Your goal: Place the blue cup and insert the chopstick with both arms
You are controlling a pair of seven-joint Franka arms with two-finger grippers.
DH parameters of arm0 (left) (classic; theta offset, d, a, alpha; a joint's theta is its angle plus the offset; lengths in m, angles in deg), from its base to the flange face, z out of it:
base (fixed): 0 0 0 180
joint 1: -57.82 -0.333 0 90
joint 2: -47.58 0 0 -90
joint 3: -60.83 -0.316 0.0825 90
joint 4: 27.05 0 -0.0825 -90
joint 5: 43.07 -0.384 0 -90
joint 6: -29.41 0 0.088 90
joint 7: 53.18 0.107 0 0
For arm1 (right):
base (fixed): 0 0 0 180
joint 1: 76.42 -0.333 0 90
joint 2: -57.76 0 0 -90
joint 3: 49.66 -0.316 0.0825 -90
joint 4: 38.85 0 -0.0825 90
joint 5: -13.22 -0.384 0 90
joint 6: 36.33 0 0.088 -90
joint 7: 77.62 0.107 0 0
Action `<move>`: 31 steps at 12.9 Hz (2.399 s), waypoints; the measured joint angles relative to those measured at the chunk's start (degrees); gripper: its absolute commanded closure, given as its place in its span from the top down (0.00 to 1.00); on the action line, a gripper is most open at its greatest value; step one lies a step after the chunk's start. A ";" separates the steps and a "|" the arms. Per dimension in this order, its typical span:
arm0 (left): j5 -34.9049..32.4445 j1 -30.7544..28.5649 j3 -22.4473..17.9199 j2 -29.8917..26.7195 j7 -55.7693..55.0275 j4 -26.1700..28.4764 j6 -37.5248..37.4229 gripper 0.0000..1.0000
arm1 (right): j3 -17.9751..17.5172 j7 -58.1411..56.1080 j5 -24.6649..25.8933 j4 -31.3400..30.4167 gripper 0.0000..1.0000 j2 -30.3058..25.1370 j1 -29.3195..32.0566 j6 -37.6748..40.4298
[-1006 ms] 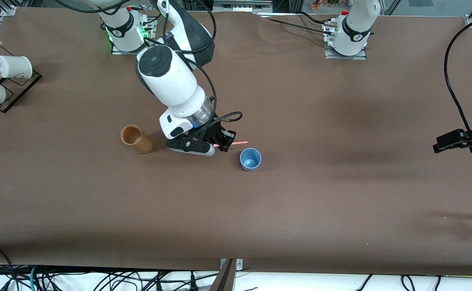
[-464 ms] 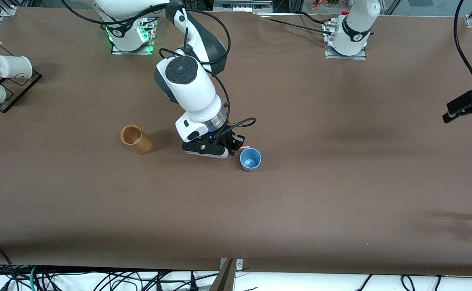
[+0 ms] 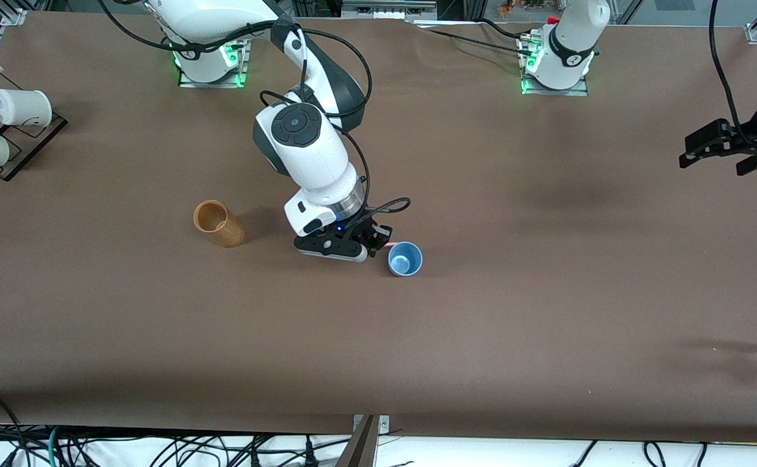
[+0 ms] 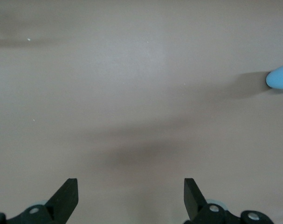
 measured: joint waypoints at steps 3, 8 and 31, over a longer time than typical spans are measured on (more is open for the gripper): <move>0.04 0.38 0.04 -1.80 -1.52 2.52 0.58 1.00 | -0.01 0.71 0.00 1.00 0.00 -0.22 -0.06 0.39; 0.06 1.29 -0.22 -0.98 -3.37 2.72 0.94 1.00 | 0.09 1.23 0.00 2.01 0.00 -1.63 0.07 3.23; 0.06 9.49 -8.85 0.79 -4.20 2.41 1.07 1.00 | 1.38 -14.03 0.19 9.53 1.00 -2.90 5.50 21.49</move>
